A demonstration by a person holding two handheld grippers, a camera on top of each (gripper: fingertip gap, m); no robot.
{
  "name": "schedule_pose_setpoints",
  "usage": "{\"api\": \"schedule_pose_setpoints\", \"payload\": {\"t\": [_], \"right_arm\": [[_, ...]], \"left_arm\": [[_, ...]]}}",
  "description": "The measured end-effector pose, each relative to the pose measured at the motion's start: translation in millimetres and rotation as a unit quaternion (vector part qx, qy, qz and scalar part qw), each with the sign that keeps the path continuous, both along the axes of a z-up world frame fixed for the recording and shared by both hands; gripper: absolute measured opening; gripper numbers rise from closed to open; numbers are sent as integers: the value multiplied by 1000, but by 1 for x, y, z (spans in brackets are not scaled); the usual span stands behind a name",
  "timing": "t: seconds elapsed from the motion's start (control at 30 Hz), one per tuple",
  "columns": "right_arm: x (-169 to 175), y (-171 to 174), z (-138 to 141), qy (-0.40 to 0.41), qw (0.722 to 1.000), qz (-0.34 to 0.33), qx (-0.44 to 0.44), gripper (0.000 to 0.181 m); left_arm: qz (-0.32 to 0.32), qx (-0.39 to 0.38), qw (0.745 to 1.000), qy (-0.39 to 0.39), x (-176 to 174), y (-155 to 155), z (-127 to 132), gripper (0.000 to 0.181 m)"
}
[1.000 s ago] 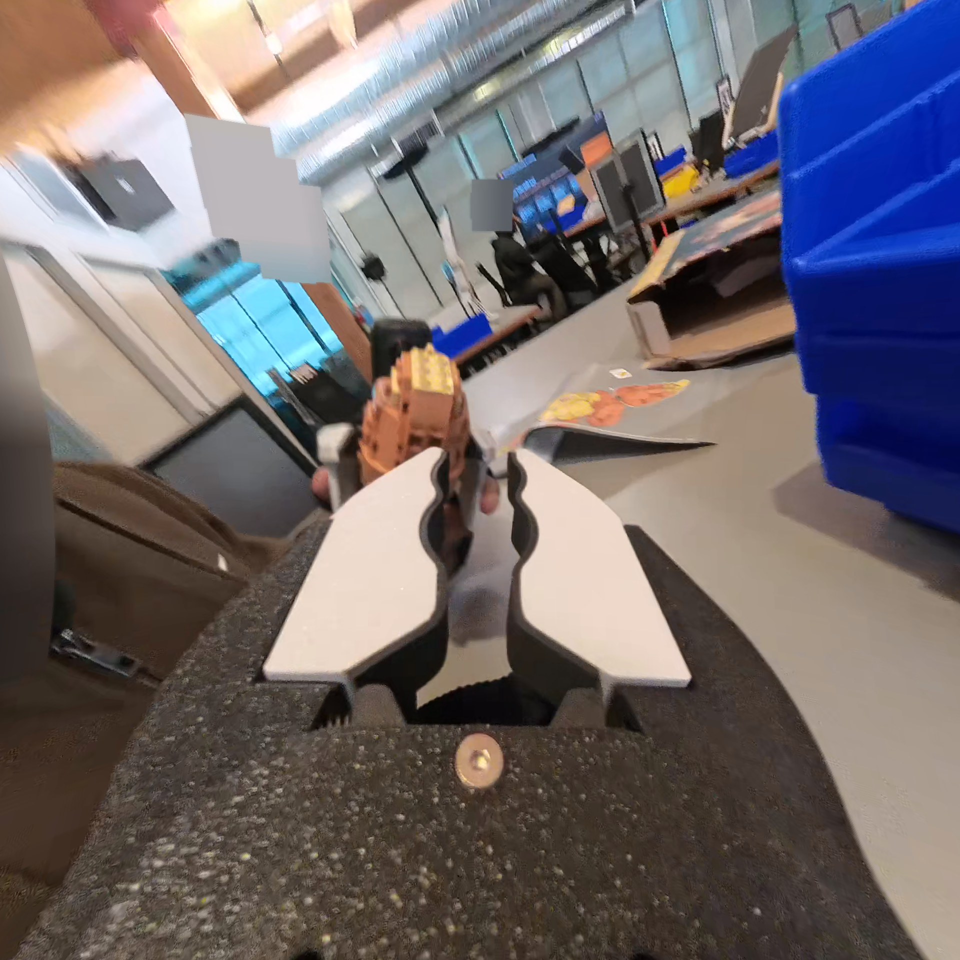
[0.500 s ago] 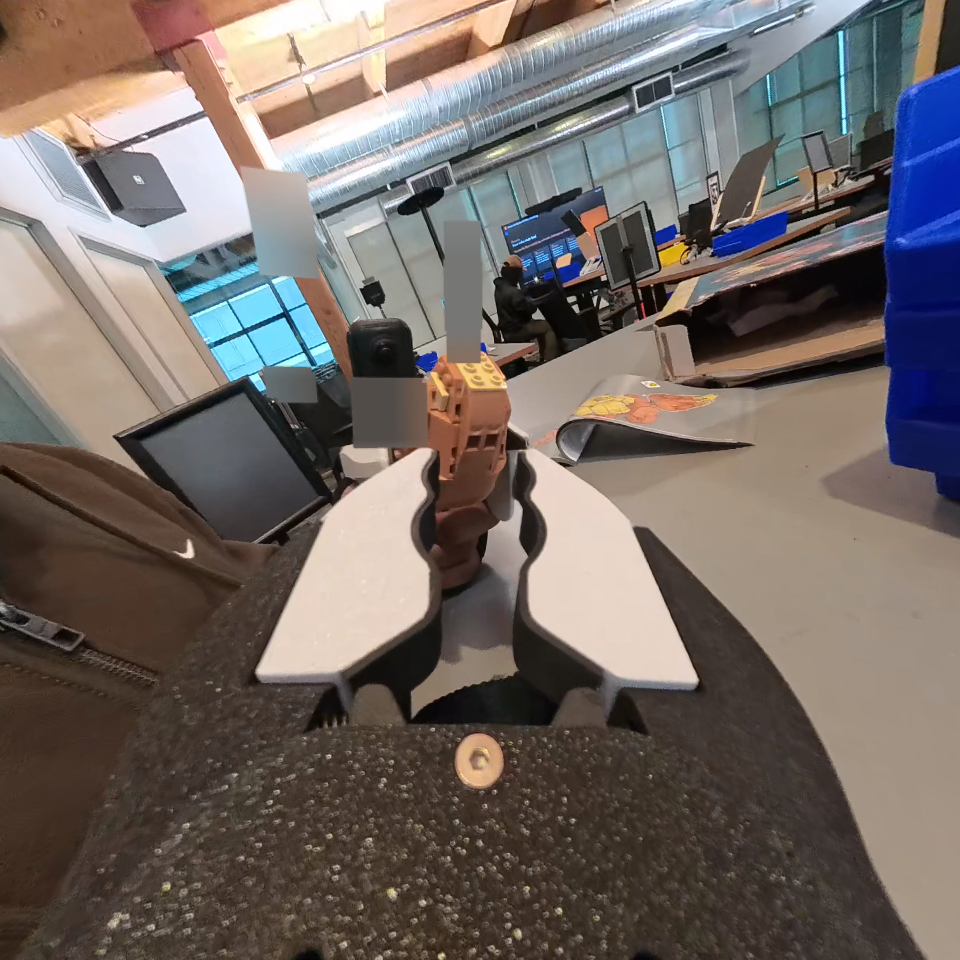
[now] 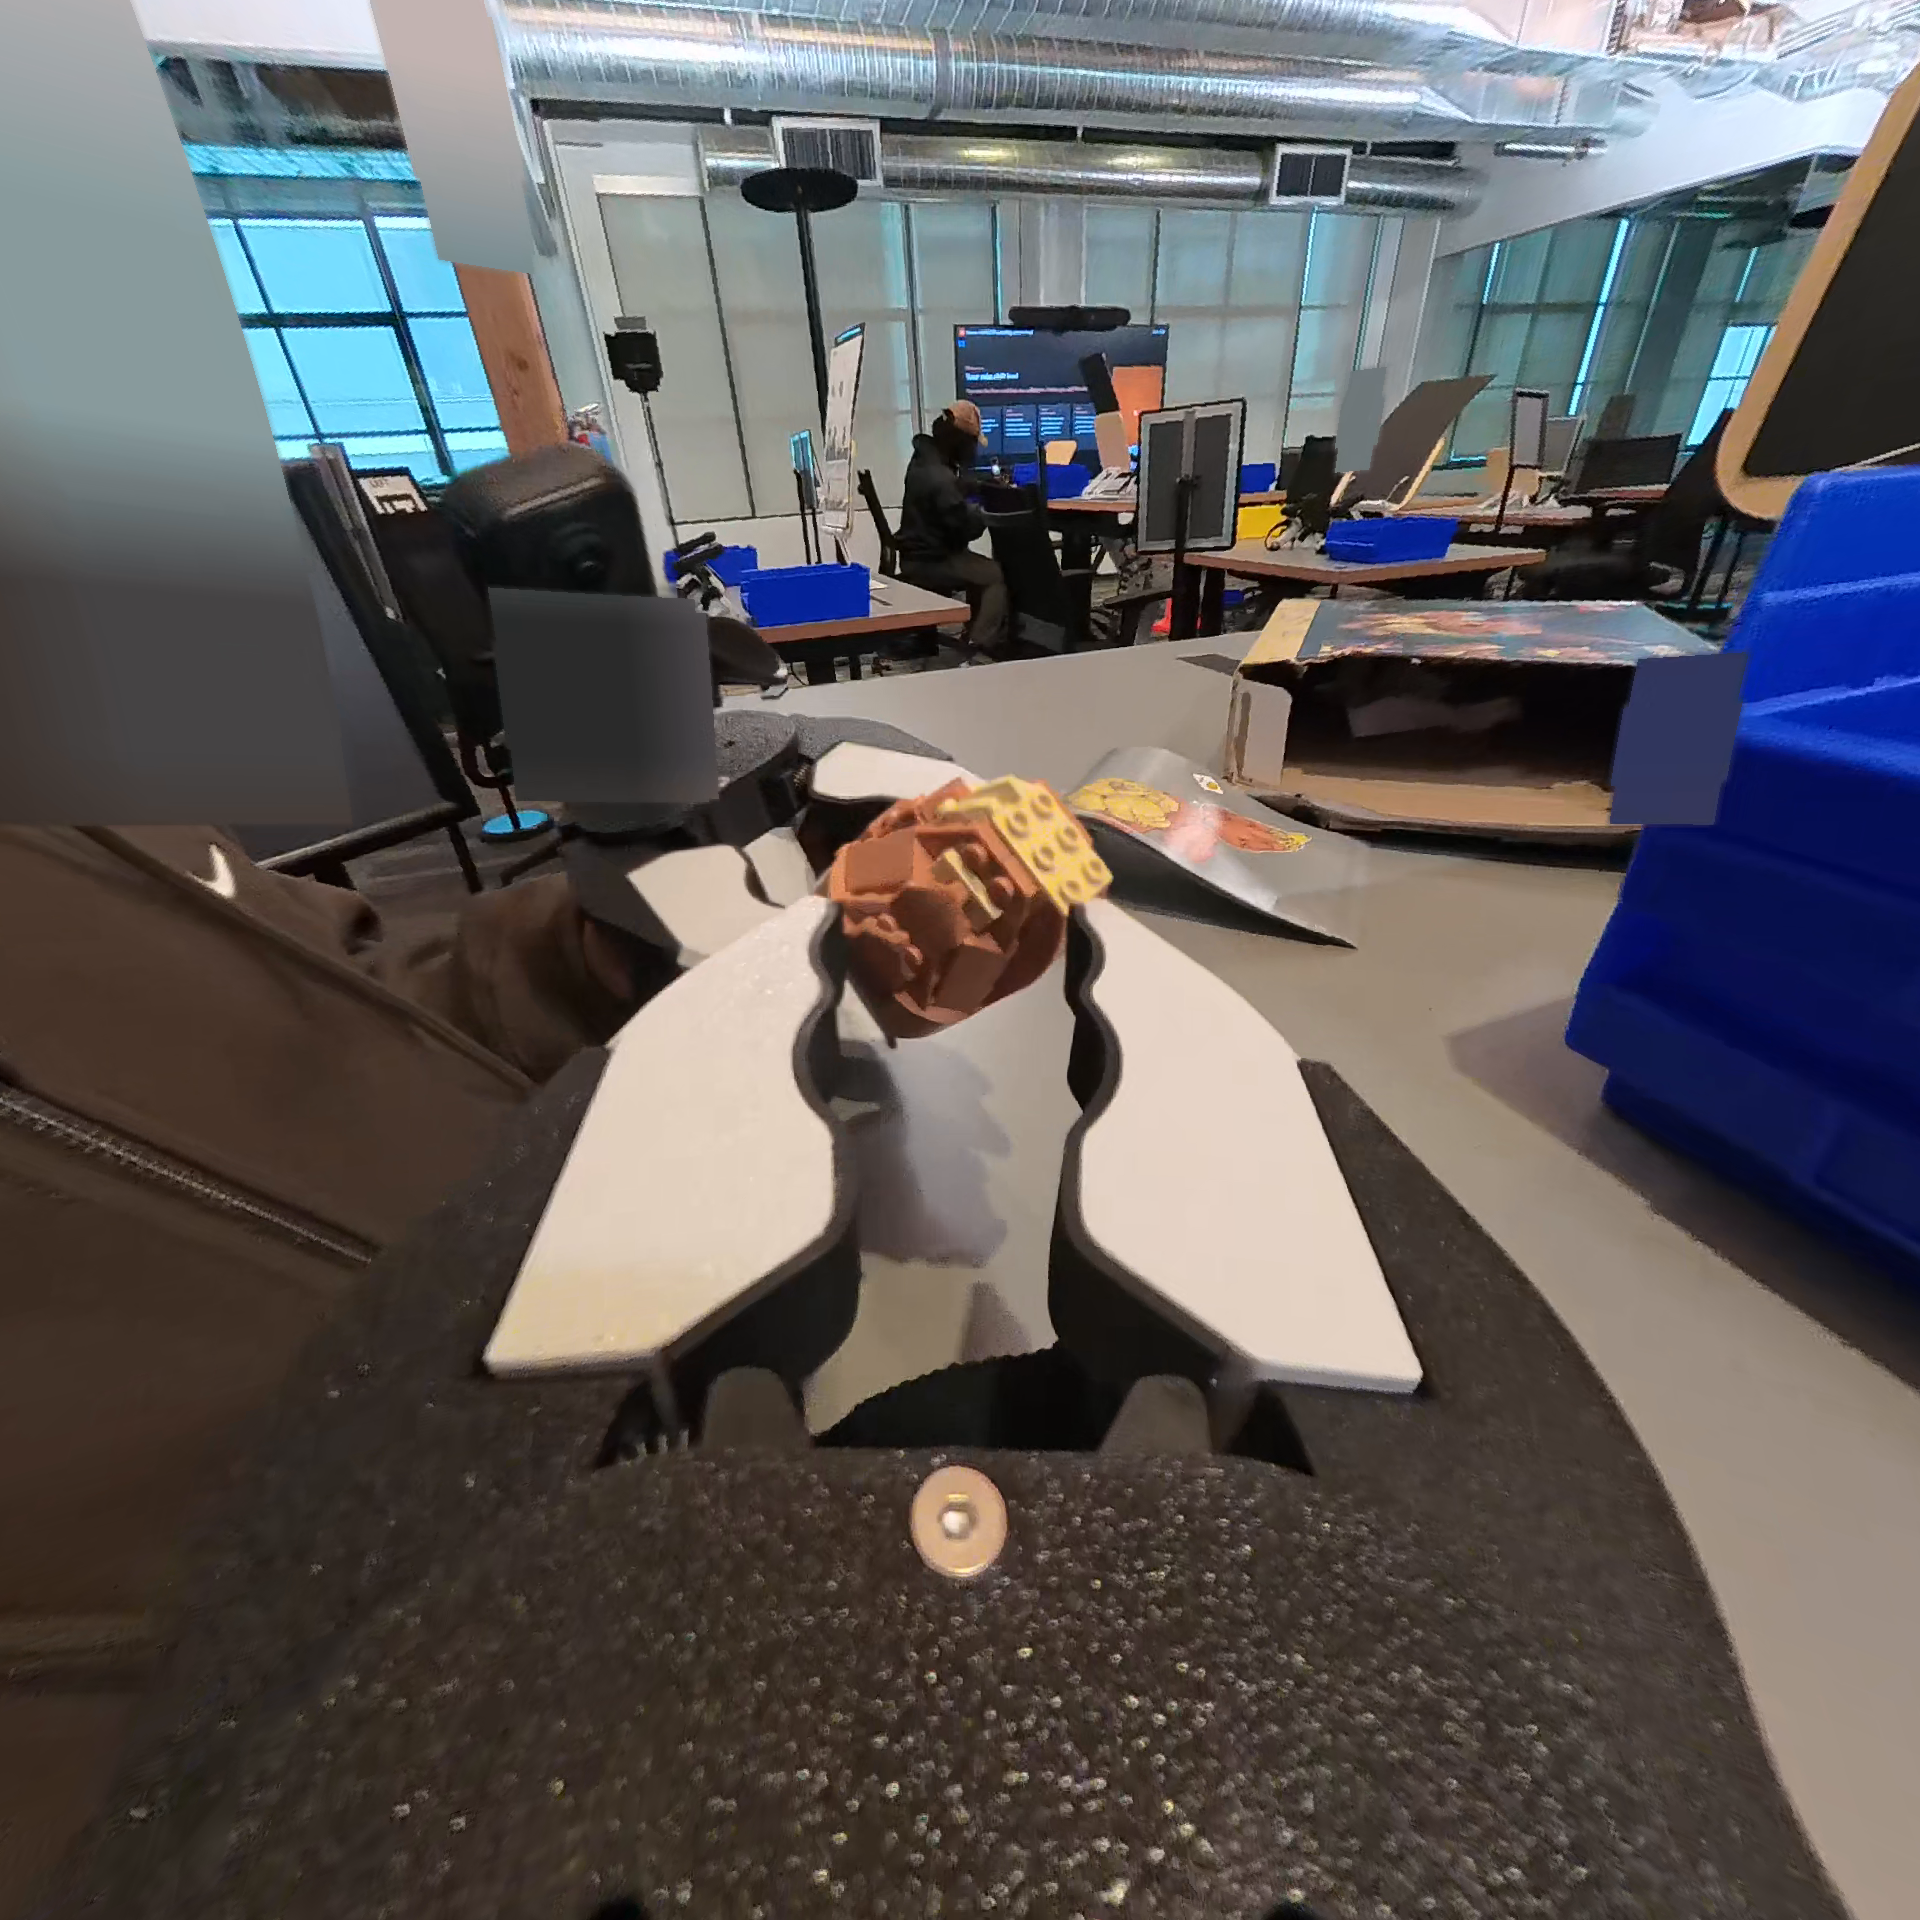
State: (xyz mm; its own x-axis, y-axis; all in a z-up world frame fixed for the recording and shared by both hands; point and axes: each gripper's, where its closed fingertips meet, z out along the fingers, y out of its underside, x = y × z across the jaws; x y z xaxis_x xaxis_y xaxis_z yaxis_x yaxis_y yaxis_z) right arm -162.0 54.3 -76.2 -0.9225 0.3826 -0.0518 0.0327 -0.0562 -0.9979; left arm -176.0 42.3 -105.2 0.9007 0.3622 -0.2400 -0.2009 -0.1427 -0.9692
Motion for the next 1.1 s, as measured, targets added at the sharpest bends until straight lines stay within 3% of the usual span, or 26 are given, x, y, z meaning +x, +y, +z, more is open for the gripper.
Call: {"api": "schedule_pose_setpoints", "payload": {"t": [0.17,0.37,0.53,0.67,0.77,0.87,1.0,1.1], "right_arm": [[-6,0,-8,-15,1000,-12,-5,41],[-24,4,-16,-45,998,-37,10,43],[-27,13,-11,-1,995,-22,102,44],[-46,16,13,95,977,-26,191,47],[-55,-2,39,127,976,20,174,55],[-71,-12,50,161,978,32,131,62],[-88,-5,35,159,982,4,97,61],[-90,-1,24,161,981,-8,107,56]], "left_arm": [[51,-48,995,73,-7,1,-5,60],[57,-83,994,41,-17,2,-20,60],[-19,-72,995,-70,-11,2,-17,60],[-55,-108,988,-92,-27,-5,11,60],[-101,-152,982,-46,-53,-1,33,60],[-129,-144,981,-17,-85,7,33,60],[-128,-121,983,-45,-100,4,5,60],[-148,-102,983,-32,-94,0,5,60]]}}
